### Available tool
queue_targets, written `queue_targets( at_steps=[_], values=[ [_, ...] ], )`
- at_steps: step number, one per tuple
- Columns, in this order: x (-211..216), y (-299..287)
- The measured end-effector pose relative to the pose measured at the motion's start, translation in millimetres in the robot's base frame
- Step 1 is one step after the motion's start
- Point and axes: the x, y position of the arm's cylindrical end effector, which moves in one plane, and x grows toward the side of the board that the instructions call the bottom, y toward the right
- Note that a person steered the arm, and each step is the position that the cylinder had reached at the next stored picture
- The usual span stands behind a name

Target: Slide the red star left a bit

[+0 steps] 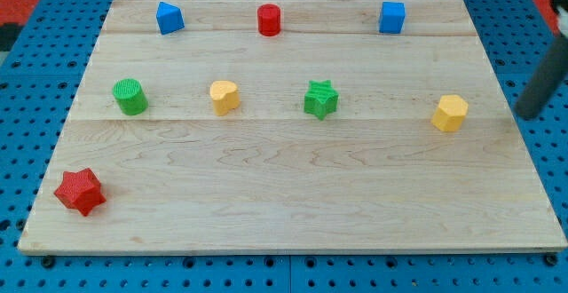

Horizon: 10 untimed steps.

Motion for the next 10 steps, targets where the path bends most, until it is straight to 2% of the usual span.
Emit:
queue_targets(
  at_steps=[1, 3, 4, 5, 6, 7, 9, 10],
  values=[
    [43, -59],
    [-1, -84],
    [-9, -89],
    [0, -89],
    [82, -130],
    [104, -243],
    [136, -428],
    [117, -484]
  ],
)
